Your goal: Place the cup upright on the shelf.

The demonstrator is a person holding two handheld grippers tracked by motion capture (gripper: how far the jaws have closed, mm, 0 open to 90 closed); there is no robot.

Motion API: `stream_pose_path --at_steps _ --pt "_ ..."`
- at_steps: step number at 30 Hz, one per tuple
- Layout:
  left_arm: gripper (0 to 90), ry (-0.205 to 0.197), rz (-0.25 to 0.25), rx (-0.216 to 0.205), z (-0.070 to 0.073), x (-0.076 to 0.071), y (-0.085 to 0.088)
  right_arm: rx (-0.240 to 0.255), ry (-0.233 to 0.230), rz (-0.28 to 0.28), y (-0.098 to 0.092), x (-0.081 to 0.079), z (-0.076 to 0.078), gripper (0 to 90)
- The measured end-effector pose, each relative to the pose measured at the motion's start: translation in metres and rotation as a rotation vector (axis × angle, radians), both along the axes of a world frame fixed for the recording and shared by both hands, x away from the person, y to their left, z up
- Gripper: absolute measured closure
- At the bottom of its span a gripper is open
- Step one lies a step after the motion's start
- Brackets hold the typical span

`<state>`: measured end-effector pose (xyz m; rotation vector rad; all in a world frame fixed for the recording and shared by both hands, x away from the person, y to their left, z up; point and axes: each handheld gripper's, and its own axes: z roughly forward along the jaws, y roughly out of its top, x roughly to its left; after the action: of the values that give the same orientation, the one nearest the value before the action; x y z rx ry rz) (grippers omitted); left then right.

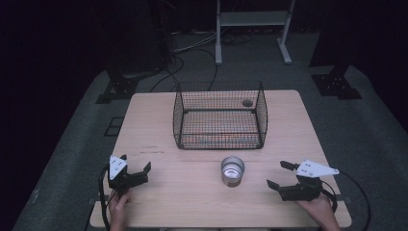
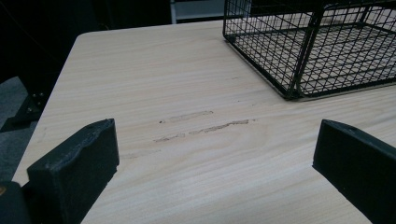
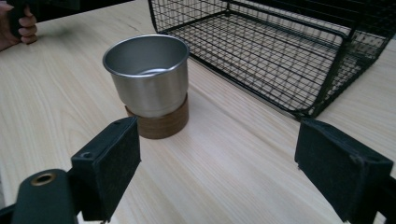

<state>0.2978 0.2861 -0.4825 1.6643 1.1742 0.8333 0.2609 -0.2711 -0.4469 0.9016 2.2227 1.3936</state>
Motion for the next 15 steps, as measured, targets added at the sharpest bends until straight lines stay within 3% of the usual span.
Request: stream_pose_path --at_steps 15 --pt "0.0 -0.001 0.0 0.0 0.0 0.0 0.0 -0.032 0.001 0.083 0.028 0.001 0.006 13.6"
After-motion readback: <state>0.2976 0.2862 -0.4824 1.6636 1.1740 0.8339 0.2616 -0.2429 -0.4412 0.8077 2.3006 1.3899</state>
